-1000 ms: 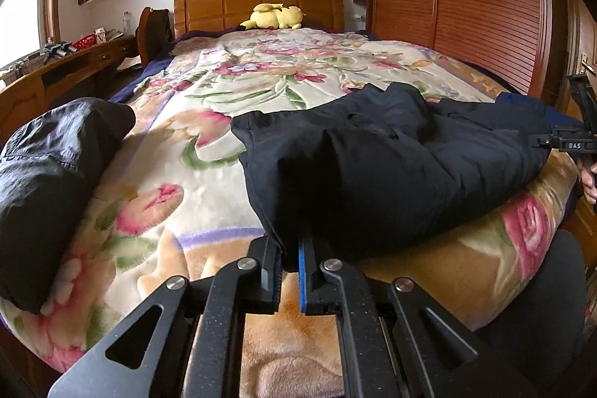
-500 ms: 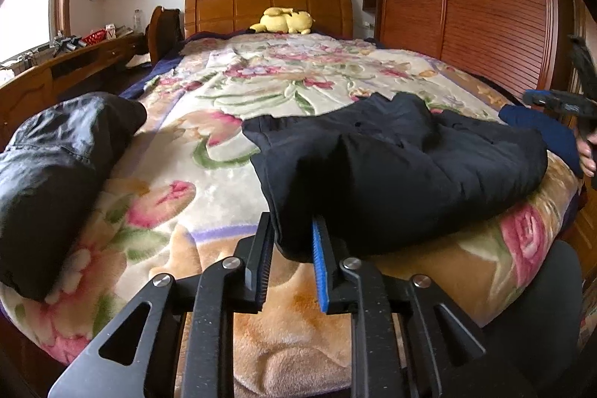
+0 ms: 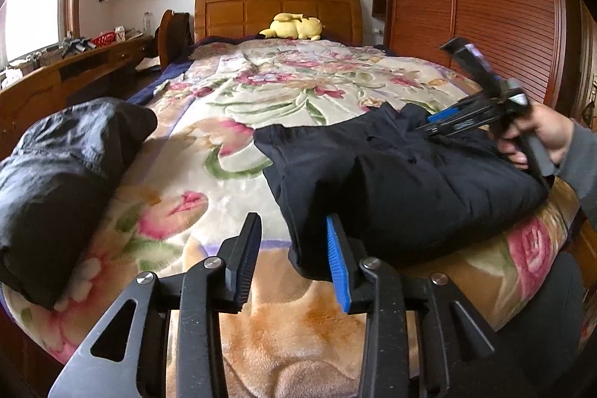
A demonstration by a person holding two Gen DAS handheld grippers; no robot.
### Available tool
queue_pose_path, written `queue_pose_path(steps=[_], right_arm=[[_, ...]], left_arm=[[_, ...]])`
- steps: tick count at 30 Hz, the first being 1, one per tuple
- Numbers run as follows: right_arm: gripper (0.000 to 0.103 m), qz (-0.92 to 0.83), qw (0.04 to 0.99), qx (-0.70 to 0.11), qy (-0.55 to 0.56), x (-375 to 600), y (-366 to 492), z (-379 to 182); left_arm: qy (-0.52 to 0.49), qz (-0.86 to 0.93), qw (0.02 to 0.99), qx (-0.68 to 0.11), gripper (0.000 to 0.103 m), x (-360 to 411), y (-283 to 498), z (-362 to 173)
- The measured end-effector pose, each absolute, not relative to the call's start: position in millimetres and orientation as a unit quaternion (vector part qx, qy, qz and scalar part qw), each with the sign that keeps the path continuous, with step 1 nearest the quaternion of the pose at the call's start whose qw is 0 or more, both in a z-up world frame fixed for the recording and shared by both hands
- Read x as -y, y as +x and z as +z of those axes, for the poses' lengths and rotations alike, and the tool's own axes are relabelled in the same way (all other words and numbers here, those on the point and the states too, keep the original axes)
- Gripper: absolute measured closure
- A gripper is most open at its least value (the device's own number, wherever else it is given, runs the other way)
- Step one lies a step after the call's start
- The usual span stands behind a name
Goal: Fold large clothes
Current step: 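Release the folded coat and withdraw both tools, then grasp the black coat bundle edge with the left tool while the right tool grasps it too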
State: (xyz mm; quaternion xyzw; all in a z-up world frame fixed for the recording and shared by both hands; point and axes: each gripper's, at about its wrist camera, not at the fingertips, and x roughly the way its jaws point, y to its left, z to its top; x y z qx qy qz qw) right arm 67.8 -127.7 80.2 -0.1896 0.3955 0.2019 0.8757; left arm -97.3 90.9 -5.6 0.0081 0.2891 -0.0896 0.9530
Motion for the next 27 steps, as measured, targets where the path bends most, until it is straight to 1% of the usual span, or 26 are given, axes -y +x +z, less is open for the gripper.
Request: queue_pose_path(steps=[3, 6, 10, 14, 19, 24, 25, 27], right_arm=[[0.047, 0.190, 0.867, -0.423, -0.185, 118.7, 99.5, 68.7], [0.047, 0.173, 0.868, -0.427, -0.185, 115.6, 123.1, 61.0], [0.047, 0.167, 0.869, -0.427, -0.185, 109.5, 127.2, 54.9], [0.047, 0.166, 0.875, -0.415, -0.186, 113.1, 110.1, 59.0], [0.047, 0.186, 0.898, -0.367, -0.157, 135.8, 62.6, 84.4], [0.045, 0.204, 0.914, -0.328, -0.123, 168.9, 0.9, 97.3], [0.044, 0.204, 0.916, -0.324, -0.117, 177.0, -10.9, 96.7], [0.036, 0.194, 0.922, -0.316, -0.111, 195.3, -34.5, 95.0]], left_arm=[[0.009, -0.091, 0.951, -0.294, 0.067, -91.0, -95.0, -10.2], [0.010, -0.093, 0.950, -0.299, 0.067, -90.4, -93.8, -12.1], [0.010, -0.093, 0.951, -0.293, 0.067, -88.6, -96.8, -6.7], [0.009, -0.091, 0.958, -0.273, 0.067, -86.5, -101.0, 7.7], [0.014, -0.087, 0.966, -0.245, 0.067, -77.0, -100.3, 30.4], [0.023, -0.096, 0.963, -0.251, 0.067, -61.4, -86.7, 29.1], [0.021, -0.098, 0.961, -0.257, 0.067, -59.1, -83.5, 25.8], [0.018, -0.100, 0.959, -0.263, 0.067, -52.5, -81.5, 20.5]])
